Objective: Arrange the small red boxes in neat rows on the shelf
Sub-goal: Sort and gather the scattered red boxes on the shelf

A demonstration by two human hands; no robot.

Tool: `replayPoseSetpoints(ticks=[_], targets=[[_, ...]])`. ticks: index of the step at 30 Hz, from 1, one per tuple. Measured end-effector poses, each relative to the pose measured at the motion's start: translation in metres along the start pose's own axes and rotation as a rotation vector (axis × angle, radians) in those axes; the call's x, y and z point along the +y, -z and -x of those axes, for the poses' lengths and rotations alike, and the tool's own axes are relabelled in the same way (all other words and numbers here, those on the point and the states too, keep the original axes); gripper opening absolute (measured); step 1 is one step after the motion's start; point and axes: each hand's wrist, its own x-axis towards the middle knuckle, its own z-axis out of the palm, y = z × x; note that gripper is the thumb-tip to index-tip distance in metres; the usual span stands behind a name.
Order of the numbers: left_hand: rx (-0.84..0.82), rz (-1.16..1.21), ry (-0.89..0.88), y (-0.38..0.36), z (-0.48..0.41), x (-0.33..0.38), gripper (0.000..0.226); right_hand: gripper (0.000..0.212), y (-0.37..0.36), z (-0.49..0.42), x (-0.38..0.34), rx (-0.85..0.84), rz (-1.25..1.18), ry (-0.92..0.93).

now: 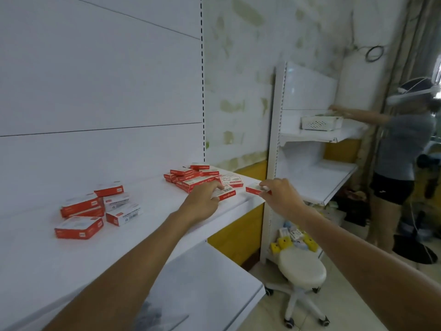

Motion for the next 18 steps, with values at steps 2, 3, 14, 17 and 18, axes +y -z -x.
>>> replayPoseSetpoints(ticks=[2, 3, 14, 17, 18], targets=[[0.0, -0.019, 0.006, -0.001, -0.016, -0.008, 0.033, 0.025, -0.006, -0.016, 0.002, -0.004, -0.004, 0.012], [0.004, -0.034, 0.008, 0.0, -0.025, -0.014, 0.033, 0.025, -0.008, -0.026, 0.002, -0.008, -0.003, 0.02], [0.118, -0.136, 0.111, 0.029, -0.094, -0.037, 0.03, 0.03, -0.024, -0.129, -0.019, -0.035, -0.03, 0.23], [0.126, -0.112, 0.126, 0.027, -0.096, -0.038, 0.03, 0.031, -0.039, -0.142, -0.025, -0.062, -0.041, 0.302], [0.125, -0.097, 0.151, 0.023, -0.094, -0.039, 0.031, 0.031, -0.044, -0.145, -0.026, -0.076, -0.037, 0.332]])
